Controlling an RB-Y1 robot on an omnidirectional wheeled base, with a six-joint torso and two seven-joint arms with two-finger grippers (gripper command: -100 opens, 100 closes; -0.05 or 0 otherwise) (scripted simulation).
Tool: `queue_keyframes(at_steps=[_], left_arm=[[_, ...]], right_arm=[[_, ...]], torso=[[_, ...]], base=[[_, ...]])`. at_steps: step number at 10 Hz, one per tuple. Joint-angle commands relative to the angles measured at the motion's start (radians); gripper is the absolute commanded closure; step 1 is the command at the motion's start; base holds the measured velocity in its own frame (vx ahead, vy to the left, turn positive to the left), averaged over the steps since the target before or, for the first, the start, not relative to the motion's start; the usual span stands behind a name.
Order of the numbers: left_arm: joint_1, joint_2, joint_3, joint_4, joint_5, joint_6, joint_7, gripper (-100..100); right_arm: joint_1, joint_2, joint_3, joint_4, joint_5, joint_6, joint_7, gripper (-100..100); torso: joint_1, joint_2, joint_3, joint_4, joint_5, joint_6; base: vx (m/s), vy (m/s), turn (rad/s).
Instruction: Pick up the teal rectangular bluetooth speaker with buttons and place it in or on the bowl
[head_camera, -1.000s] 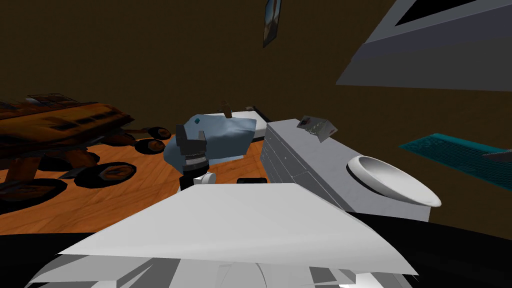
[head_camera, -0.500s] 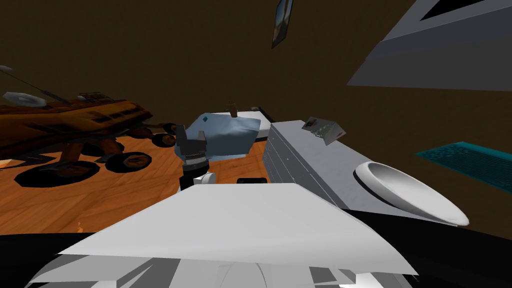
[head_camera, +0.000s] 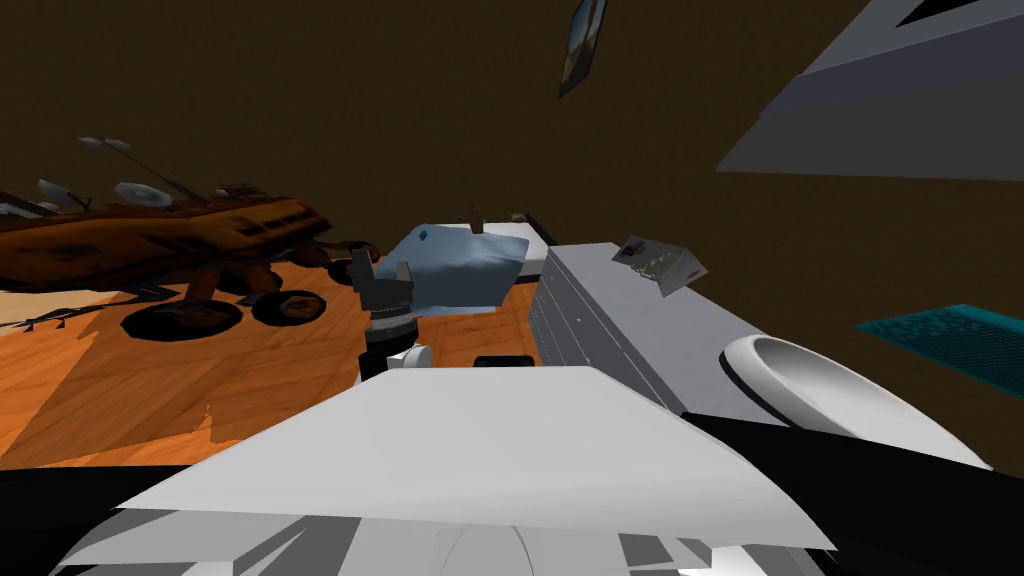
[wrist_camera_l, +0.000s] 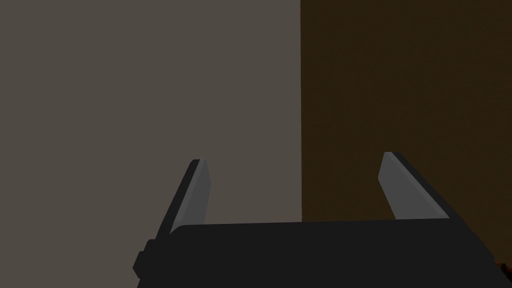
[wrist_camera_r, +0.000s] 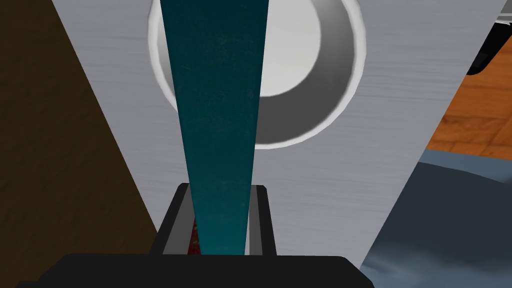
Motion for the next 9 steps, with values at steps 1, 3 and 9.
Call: queue_keyframes(at_steps=[1,3,9], left_arm=[[0.000,0.000,0.000,0.000,0.000,0.000,0.000,0],[0.000,0.000,0.000,0.000,0.000,0.000,0.000,0],[0.000,0.000,0.000,0.000,0.000,0.000,0.000,0]], right_arm=[[-0.005,0.017,0.010,0.029,0.005,-0.013,0.008,100],[-0.054,0.028,0.074,0.044,0.018,-0.032,0.030,100],[-0.104,0.032,0.139,0.045,0.032,-0.054,0.051,-100]], torso=[[0.000,0.000,0.000,0.000,0.000,0.000],[0.000,-0.001,-0.001,0.000,0.000,0.000],[0.002,-0.002,-0.001,-0.001,0.001,0.000]], base=[[-0.020,-0.021,0.084],[-0.023,-0.025,0.180],[-0.019,-0.022,0.087]])
